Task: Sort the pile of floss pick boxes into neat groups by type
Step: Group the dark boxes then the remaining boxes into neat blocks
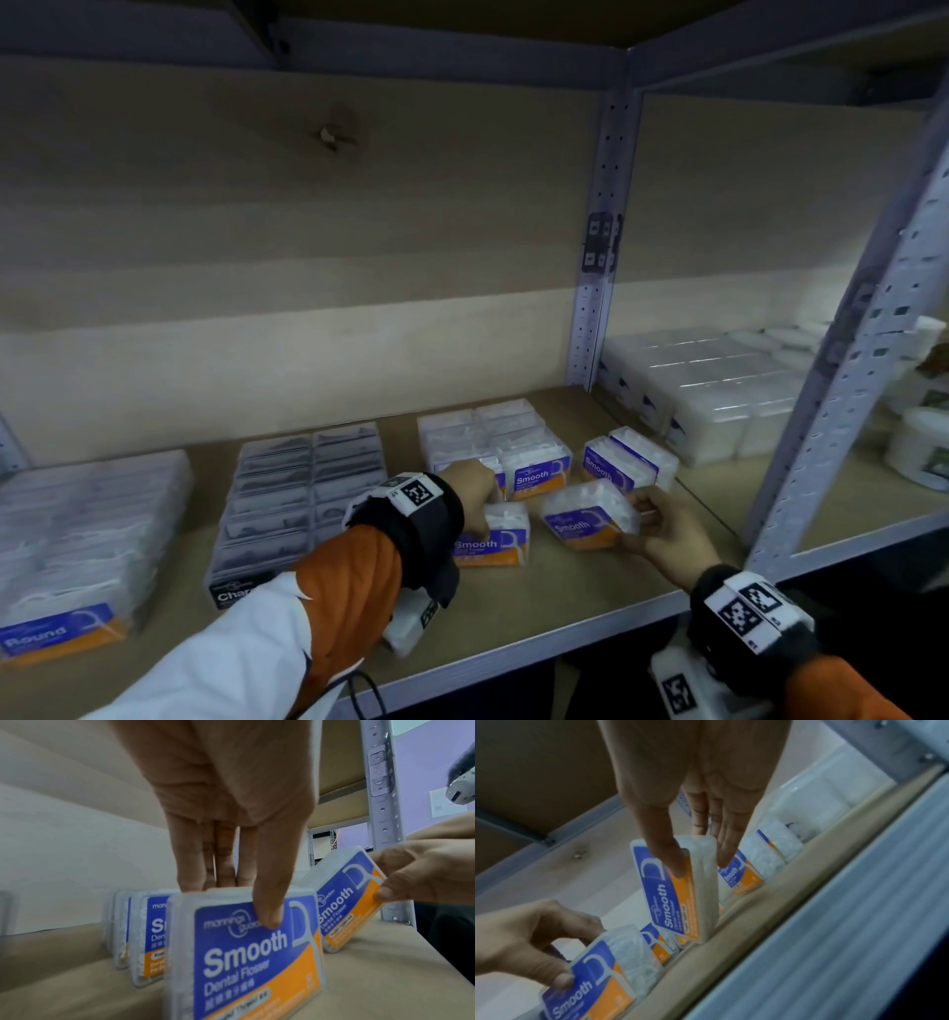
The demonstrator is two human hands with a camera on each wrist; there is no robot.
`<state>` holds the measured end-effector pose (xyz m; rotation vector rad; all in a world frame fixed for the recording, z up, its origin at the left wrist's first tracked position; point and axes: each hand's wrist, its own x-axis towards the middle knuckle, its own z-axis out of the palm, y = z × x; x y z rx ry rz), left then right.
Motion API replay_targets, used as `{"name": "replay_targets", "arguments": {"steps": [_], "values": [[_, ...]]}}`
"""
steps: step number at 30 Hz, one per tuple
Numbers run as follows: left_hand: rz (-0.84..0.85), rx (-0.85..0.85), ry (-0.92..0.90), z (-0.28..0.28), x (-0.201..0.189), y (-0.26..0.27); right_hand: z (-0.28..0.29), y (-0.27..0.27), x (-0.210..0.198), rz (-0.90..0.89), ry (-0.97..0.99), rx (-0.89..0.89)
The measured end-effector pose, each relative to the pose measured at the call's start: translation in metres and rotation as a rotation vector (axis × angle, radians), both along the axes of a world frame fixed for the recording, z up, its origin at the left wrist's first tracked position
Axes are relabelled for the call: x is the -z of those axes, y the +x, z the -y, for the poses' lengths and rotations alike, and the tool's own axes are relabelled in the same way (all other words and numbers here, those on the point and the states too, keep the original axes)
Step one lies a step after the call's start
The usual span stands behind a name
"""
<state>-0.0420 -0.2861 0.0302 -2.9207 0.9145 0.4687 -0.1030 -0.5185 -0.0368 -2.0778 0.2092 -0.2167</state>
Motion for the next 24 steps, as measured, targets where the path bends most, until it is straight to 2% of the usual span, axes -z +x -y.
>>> {"name": "replay_targets", "arguments": {"steps": [7, 13, 19, 24], "values": [[0.002, -0.009, -0.022, -0.002, 0.0, -0.002, -0.002, 0.0, 0.018, -0.084, 0.07, 0.052], [-0.002, -0.015, -0.032, -0.003, 0.0, -0.003, -0.003, 0.0, 0.02, -0.184, -0.12, 0.044], [-0.006, -0.031, -0.053, -0.003, 0.001, -0.004, -0.008, 0.003, 0.004, -0.223, -0.291, -0.031], [-0.006, -0.037, -0.053, -0.003, 0.0, -0.005, -0.016, 0.011, -0.016, -0.201, -0.652, -0.205]]}}
